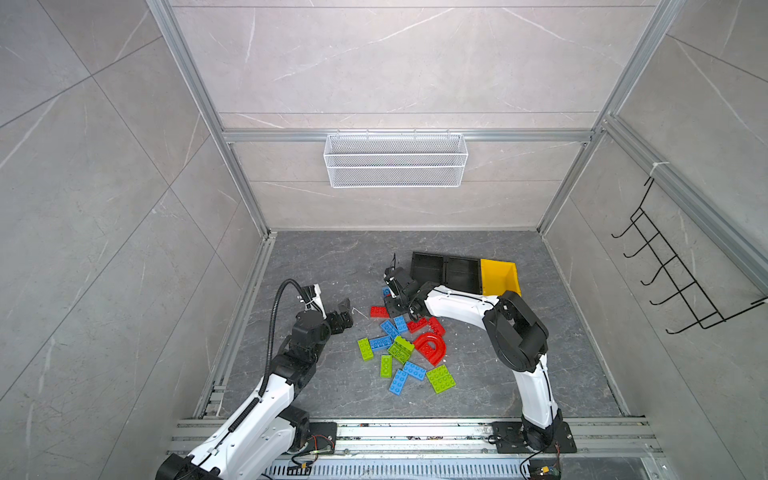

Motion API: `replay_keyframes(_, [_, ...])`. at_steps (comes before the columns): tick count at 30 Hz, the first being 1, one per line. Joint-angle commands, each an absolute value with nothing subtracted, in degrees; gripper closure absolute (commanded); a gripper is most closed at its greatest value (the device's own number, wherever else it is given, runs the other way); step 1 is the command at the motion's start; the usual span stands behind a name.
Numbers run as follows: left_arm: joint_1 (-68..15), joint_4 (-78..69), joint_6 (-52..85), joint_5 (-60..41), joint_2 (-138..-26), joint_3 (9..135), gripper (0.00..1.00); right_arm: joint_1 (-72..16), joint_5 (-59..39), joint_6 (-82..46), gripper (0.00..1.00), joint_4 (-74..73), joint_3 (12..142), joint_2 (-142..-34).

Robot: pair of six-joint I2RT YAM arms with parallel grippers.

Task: Sort the legos into containers by color
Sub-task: 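Lower the right gripper onto a red brick and grasp it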

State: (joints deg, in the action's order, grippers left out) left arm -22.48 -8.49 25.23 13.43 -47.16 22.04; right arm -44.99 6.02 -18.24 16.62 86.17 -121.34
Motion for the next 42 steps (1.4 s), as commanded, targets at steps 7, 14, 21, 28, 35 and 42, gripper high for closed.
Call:
replay_keyframes(7, [-22.32,-8.79,24.46,14.7,-46.41,23.3,0.01,-45.0,6.2,-18.11,0.65,18.74,88.85,-124.26])
replay_keyframes(14, [-22.35,-8.34,24.43,14.88,-46.17,23.57,0.01,-45.0,5.83,-17.23,0.75,19.26,88.27,-122.79])
replay_keyframes(21, [-22.32,-8.34,24.29,14.96,-45.79,23.55,0.01,-45.02,5.66,-17.86,0.79,17.49,84.23,-117.25])
replay_keyframes(28, [-22.32,-8.54,24.43,14.93,-46.27,23.48,0.01,-45.0,7.0,-16.8,0.69,19.17,84.12,-116.02])
replay_keyframes(35, [-22.32,-8.35,24.32,15.22,-45.88,23.54,0.01,-45.0,6.94,-16.2,0.53,21.33,86.3,-118.68])
replay_keyframes(42, [-22.32,-8.33,24.15,15.19,-45.88,23.55,0.01,-45.02,6.09,-13.16,0.47,25.51,90.84,-122.84])
